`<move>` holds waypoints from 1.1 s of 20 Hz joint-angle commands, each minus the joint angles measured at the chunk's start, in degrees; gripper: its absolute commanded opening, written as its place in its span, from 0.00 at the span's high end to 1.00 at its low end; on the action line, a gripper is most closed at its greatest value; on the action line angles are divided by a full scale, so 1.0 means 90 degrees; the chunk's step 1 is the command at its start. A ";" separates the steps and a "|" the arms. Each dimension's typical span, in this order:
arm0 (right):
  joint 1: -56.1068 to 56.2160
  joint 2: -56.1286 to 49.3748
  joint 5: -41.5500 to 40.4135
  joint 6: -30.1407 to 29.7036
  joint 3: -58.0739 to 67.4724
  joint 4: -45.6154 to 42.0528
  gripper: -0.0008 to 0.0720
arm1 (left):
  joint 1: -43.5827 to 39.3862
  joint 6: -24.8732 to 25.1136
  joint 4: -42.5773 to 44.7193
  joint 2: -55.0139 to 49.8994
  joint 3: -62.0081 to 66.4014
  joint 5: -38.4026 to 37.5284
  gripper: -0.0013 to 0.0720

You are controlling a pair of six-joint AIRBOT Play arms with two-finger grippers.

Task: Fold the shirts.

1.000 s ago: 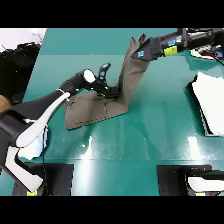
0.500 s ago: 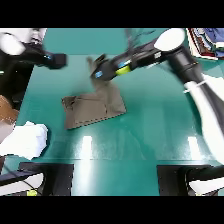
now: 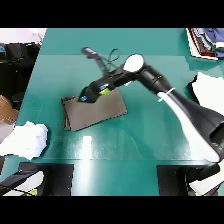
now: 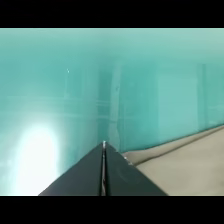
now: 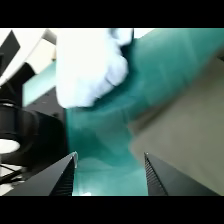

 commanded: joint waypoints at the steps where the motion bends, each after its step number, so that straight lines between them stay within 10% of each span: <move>1: -0.1005 0.0539 0.0272 0.0376 -0.0952 -0.0920 0.33 | 0.0049 -0.0002 -0.0005 0.0049 -0.0002 -0.0168 0.94; 8: -0.3101 0.0306 0.0138 0.0617 -0.2681 -0.0595 0.19 | 0.0029 0.0027 -0.0680 0.0041 -0.0228 -0.0017 0.94; 17: -0.1846 -0.1744 0.0852 0.0617 -0.1090 0.0568 0.20 | 0.0029 0.0170 -0.0950 0.0044 -0.0466 0.0036 0.94; 22: -0.1163 -0.2118 0.0714 0.0527 0.0015 0.0590 0.89 | 0.0029 0.0333 -0.1586 0.0044 -0.0464 0.0034 0.94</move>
